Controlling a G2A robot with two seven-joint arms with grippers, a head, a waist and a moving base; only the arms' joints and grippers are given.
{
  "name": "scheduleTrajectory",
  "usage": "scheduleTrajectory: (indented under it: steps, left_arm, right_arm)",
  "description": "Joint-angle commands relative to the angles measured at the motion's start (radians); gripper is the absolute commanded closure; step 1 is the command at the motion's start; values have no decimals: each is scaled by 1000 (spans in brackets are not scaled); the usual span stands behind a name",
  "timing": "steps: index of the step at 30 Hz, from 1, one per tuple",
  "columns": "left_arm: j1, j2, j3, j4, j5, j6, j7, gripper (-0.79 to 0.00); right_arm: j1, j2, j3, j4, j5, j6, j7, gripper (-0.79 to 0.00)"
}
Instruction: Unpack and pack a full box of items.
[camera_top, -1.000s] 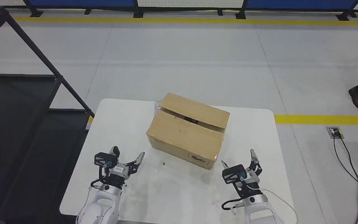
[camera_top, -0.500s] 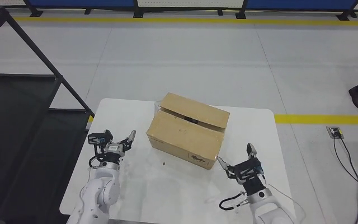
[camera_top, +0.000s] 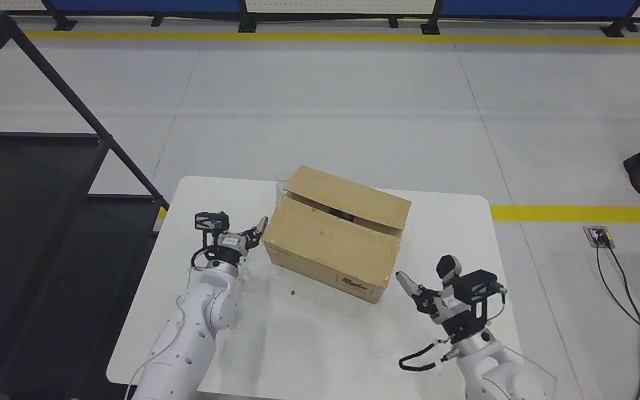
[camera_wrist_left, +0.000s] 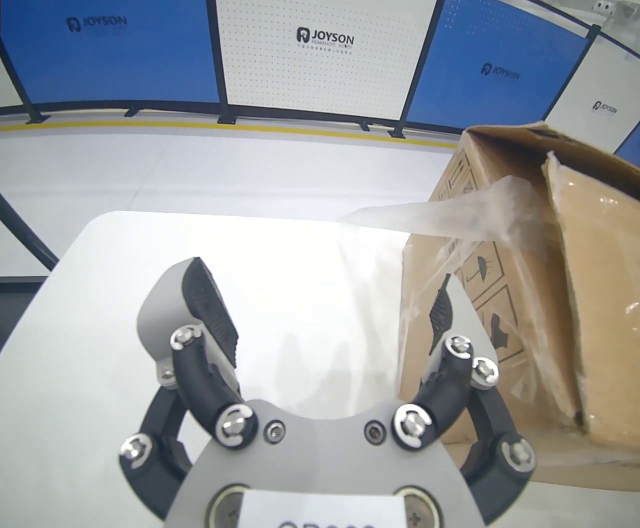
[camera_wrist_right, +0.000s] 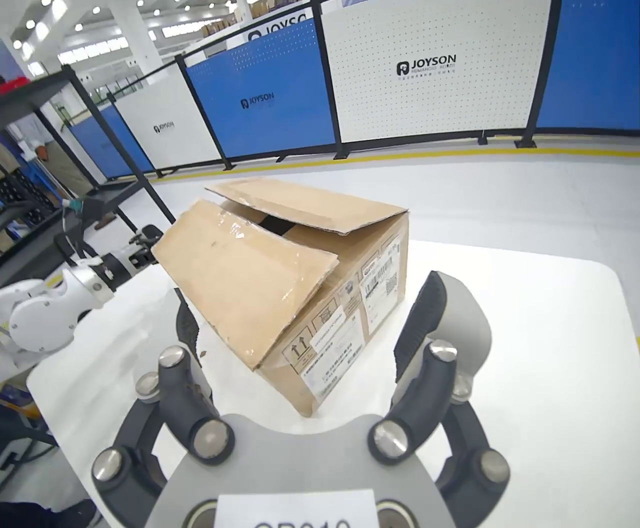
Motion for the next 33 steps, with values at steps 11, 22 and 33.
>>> scheduleTrajectory:
  steps: [11, 22, 33]
  left_arm:
    - [37, 6, -7, -16, 30, -95, 44, -785]
    - [107, 13, -7, -118, 74, -138, 37, -785]
    - [178, 23, -28, -199, 104, -167, 34, -785]
  right_arm:
    - [250, 27, 101, 304, 636, -305, 469, -785]
    - [288, 31, 112, 354, 722, -320, 471, -785]
    - [466, 52, 102, 570, 886, -357, 689, -785]
